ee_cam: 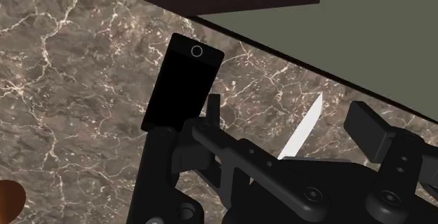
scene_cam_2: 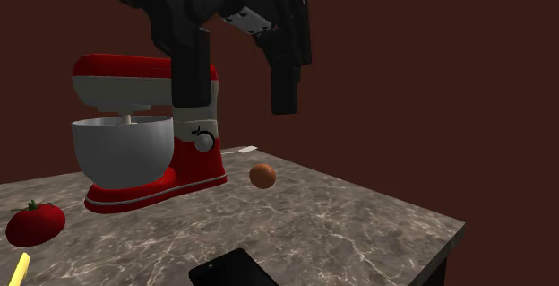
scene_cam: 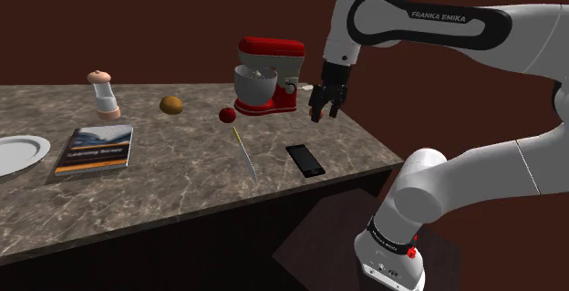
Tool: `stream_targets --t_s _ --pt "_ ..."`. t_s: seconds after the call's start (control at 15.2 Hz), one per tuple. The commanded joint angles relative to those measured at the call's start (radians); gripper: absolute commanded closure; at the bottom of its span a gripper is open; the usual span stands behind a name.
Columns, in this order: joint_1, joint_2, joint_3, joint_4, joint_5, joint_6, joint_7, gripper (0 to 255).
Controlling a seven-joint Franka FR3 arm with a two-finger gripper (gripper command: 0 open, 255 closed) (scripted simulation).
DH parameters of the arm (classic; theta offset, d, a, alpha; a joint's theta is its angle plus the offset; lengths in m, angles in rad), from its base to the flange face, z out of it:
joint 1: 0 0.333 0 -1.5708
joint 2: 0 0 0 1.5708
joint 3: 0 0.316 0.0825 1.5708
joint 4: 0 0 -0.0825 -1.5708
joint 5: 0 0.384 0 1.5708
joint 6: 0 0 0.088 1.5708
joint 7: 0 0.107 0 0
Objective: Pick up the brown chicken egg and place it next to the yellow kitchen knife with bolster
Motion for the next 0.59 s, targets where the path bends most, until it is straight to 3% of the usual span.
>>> stream_targets --t_s 0.0,0.53 --pt "0.000 0.000 0.000 0.000 0.000 0.000 0.000 0" --pt "-0.061 0.155 -0.151 0.016 -0.079 0.152 -0.172 0"
